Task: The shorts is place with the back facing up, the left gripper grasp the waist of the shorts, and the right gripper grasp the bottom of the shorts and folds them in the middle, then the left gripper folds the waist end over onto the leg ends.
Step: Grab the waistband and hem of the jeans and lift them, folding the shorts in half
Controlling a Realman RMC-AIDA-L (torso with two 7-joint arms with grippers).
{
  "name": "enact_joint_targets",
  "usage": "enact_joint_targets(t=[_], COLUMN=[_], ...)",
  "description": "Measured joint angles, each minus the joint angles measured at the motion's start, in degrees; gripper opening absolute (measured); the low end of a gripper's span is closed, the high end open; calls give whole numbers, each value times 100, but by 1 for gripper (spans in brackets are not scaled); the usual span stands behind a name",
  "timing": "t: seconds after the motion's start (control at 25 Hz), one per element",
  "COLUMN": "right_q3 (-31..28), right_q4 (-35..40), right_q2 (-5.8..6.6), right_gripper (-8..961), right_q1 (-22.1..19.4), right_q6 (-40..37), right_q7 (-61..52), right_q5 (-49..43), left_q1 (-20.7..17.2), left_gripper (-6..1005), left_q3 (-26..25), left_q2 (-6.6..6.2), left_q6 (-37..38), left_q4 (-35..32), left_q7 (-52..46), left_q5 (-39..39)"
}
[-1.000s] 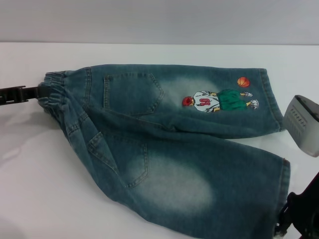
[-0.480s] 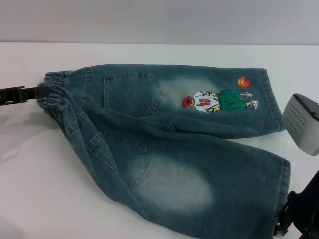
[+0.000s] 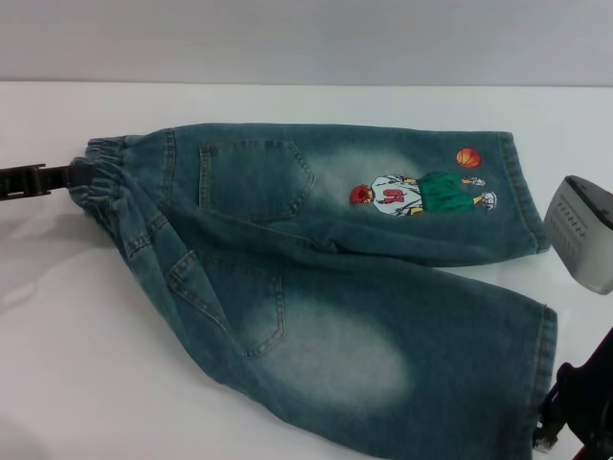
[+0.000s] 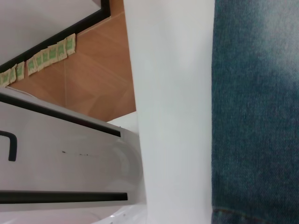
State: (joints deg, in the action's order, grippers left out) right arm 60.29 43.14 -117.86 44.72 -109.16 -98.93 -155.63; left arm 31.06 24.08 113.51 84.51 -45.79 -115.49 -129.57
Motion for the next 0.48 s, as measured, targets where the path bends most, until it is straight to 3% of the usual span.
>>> enact_joint_targets(t=[0.48], right_q3=[8], right_q4=[-14], right_q2=[-30], right_gripper=[633], right_q1=[28], right_q6=[44], right_q7=[-13], right_q5=[-12], left_q1=[-11], left_gripper=[46], left_q3=[0], left_q2=[3], left_q6=[-16], left_q4=[16], left_q7=[4], left_q5=[0])
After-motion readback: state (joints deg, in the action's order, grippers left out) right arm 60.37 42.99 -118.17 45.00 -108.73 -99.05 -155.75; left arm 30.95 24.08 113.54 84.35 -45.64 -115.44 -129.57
